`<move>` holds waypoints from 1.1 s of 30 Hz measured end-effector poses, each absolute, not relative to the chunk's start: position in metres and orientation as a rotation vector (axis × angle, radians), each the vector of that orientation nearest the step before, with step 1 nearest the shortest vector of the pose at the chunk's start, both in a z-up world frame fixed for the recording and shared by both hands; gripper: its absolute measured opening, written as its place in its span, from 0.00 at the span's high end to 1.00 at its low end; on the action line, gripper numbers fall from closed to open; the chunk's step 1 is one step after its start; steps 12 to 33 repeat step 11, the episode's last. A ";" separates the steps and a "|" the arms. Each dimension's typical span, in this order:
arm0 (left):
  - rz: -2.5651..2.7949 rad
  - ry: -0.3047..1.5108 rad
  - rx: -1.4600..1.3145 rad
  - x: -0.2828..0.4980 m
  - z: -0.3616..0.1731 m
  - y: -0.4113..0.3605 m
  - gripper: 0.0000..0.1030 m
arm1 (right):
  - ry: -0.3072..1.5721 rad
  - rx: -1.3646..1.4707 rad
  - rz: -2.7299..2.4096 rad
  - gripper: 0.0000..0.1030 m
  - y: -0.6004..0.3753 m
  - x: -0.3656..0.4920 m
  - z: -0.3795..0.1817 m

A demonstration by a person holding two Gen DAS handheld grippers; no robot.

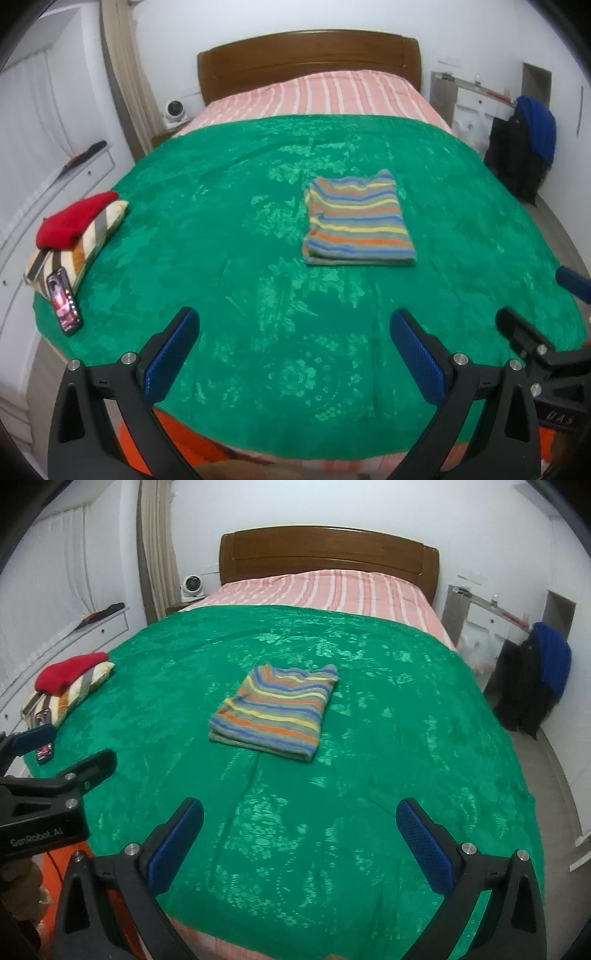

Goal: Fold small clothes

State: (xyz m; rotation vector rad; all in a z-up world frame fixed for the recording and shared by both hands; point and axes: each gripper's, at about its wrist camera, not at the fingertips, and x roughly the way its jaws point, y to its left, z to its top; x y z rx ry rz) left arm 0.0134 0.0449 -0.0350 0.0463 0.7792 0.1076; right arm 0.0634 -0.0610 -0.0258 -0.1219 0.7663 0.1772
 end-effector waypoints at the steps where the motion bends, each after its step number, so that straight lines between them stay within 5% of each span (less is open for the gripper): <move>1: 0.104 0.781 0.045 0.014 -0.036 0.045 0.00 | 0.761 -0.124 0.169 0.00 -0.062 0.063 -0.025; 33: 0.106 0.742 0.043 0.008 -0.034 0.042 0.00 | 0.761 -0.116 0.170 0.00 -0.063 0.061 -0.021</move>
